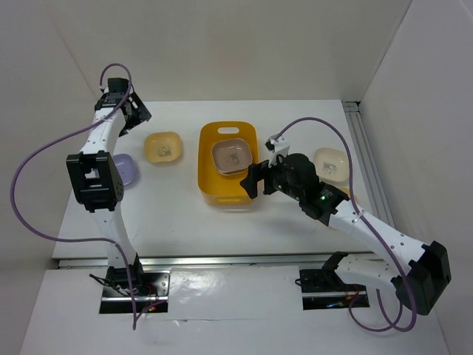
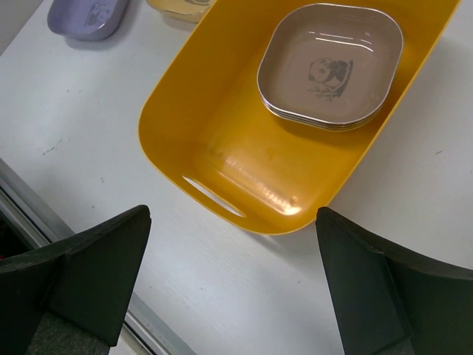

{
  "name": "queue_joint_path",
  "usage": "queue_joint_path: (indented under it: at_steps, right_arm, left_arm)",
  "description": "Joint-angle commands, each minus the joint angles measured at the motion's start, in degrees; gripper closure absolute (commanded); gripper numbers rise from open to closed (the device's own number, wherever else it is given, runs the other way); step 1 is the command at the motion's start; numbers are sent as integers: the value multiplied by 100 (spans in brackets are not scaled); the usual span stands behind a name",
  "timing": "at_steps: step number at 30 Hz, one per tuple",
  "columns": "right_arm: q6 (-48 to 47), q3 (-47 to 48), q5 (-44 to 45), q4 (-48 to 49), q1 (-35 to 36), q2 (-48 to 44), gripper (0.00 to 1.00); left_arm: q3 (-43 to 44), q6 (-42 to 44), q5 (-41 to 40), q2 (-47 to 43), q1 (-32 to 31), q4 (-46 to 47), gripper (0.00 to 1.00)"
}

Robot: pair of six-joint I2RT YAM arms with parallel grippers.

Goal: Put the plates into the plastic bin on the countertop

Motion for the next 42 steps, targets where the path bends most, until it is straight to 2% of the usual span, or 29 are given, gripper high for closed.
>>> queue_joint_path:
  at_steps: [1,8,17,23,24,30,33,34,37,42]
  right_arm:
    - [-71,-61,-157,473,-133,33,0]
    - [-71,52,-105,368,-133,-20,0]
    - [-18,106,-104,262,-133,-256,0]
    - [35,219,-43,87,-133,-423,0]
    - [35,220,9,87,-133,-424,0]
    - [35,273,71,-27,-80,-477,0]
    - [35,325,194,-80,-28,-477,0]
    - [35,378,194,-141,-28,-477,0]
    - [35,448,405,-212,-28,-477,0]
    - [35,633,853,-397,-28,-591,0]
  left_arm:
    - [256,700,762,428,44,320,3]
    - [124,639,807,834,44,268,6]
    - [-51,587,701,1115,44,373,22]
    - [-262,586,649,1335,44,434,24]
    - [-262,586,649,1335,44,435,27]
    - [-315,455,649,1511,44,496,80]
    - [-315,323,649,1371,44,496,97]
    - [-245,323,744,1301,44,496,100]
    - [-122,86,912,802,-25,444,100]
    - [186,-397,412,-289,-341,-92,100]
